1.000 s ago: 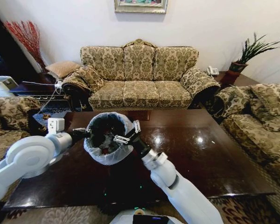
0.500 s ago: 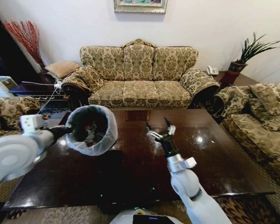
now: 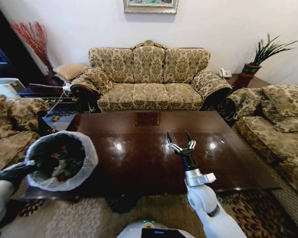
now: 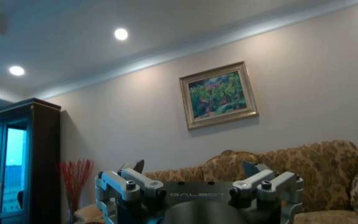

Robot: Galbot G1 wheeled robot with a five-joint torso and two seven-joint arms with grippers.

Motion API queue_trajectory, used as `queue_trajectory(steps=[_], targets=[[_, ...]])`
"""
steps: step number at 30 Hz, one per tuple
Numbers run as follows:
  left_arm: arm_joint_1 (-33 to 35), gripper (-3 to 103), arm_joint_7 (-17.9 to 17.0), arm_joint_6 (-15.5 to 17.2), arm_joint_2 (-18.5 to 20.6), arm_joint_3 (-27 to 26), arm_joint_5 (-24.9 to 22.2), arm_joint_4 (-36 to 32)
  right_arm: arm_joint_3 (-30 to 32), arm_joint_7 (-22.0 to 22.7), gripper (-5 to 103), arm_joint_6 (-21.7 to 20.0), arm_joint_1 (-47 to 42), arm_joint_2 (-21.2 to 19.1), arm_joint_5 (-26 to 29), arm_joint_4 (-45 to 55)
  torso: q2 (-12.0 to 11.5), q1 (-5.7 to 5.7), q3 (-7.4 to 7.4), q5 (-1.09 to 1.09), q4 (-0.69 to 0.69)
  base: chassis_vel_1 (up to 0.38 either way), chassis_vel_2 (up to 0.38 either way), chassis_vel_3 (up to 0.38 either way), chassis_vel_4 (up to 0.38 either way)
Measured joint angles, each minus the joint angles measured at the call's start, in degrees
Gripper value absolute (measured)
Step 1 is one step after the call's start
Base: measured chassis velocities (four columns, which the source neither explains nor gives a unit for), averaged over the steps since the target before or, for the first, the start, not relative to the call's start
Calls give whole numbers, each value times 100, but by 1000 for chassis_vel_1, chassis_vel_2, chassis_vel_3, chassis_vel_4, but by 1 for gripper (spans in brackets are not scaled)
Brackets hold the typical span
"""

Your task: Move to the front of the table and place the trash on the table into the trash bin.

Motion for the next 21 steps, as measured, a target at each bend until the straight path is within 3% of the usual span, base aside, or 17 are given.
queue_trajectory(steps=[8, 10, 21], targets=[[-798, 0, -341, -254, -937, -24, 158, 220, -166, 3, 100, 4, 152, 145, 78, -98, 3, -3, -2, -4, 0, 207, -233, -239, 236], [-1110, 0, -421, -511, -1358, 76, 480, 612, -231, 4, 100, -3, 168, 215, 63, -154, 3, -3, -1, 1, 1, 37, -56, -21, 37], [-1606, 0, -548, -1337, -2261, 899, 1006, 2457, -237, 16, 100, -13, 58, 173, -110, -288, -3, 6, 3, -3, 0, -29, 23, 28, -30]])
